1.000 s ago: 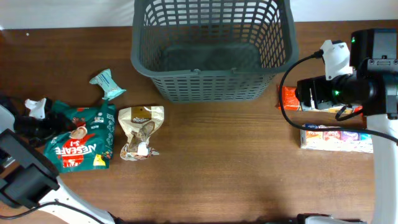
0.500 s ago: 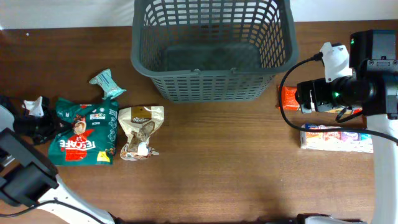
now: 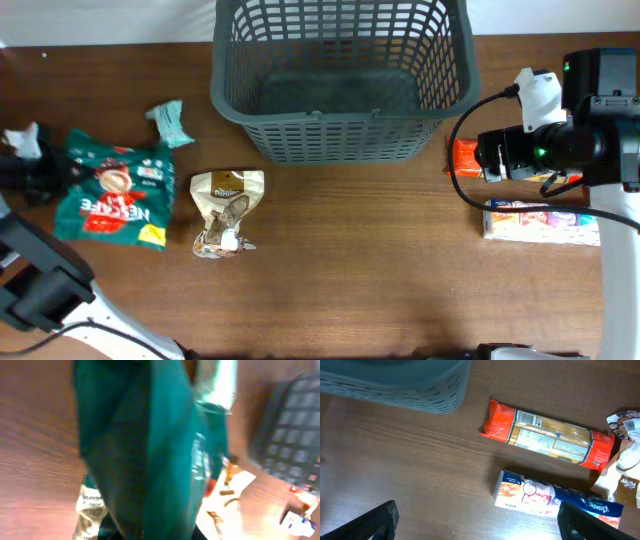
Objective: Pack container
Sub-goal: 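Lift the green bag and carry it over the grey basket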
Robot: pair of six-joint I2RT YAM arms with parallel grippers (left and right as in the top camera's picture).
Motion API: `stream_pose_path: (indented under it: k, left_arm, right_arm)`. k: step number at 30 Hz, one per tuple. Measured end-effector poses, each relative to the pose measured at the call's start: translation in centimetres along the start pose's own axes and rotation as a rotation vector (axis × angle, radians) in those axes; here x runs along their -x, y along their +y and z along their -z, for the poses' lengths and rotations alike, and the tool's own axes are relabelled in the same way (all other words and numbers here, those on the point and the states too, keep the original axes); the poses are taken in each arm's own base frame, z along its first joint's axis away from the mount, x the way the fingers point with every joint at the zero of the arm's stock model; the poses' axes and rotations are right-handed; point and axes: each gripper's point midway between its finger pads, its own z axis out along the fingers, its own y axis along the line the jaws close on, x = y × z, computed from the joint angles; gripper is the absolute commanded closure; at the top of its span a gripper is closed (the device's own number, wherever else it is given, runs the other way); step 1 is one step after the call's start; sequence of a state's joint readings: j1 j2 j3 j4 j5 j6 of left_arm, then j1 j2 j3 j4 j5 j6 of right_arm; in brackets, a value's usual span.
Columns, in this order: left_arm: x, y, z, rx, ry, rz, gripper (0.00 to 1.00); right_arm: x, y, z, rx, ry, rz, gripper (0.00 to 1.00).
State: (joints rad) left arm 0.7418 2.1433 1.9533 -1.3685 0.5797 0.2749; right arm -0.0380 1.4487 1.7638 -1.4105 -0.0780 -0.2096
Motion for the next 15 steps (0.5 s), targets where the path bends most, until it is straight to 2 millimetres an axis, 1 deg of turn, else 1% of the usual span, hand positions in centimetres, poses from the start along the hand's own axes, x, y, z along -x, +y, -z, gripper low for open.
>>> stream_pose_path:
  k: [3,5,7,8,10,13,14,15]
  left_arm:
    - [0.9,-2.7,3.2,-0.021,-0.078,-0.045,0.98]
    - [1.2,-4.9,5.6,-0.046,-0.138,-0.083,0.98]
    - [1.4,-7.6,8.4,-0.082,-0.21,-0.131,0.98]
    - [1.4,-8.7,9.4,-0.097,-0.239,-0.151,0.98]
    - [1.3,-11.5,12.3,-0.134,-0.318,-0.208,0.98]
    - [0.9,-15.3,15.9,-0.188,-0.424,-0.292,0.98]
    - [0.8,-16.3,16.9,-0.206,-0.454,-0.32,0.98]
    - [0.7,-17.8,18.2,-0.233,-0.498,-0.365,0.98]
  right_arm:
    - [0.0,0.0,0.0,0.0,0.0,-0.001,0.01]
    - [0.0,0.0,0.0,0.0,0.0,0.0,0.01]
    - [0.0,0.0,0.0,0.0,0.0,0.0,0.01]
    - [0.0,0.0,0.0,0.0,0.0,0.0,0.01]
    - [0.0,0.0,0.0,0.0,0.0,0.0,0.01]
    - [0.0,0.0,0.0,0.0,0.0,0.0,0.01]
    - [0.0,0.0,0.0,0.0,0.0,0.0,0.01]
    - [0.0,0.0,0.0,0.0,0.0,0.0,0.01]
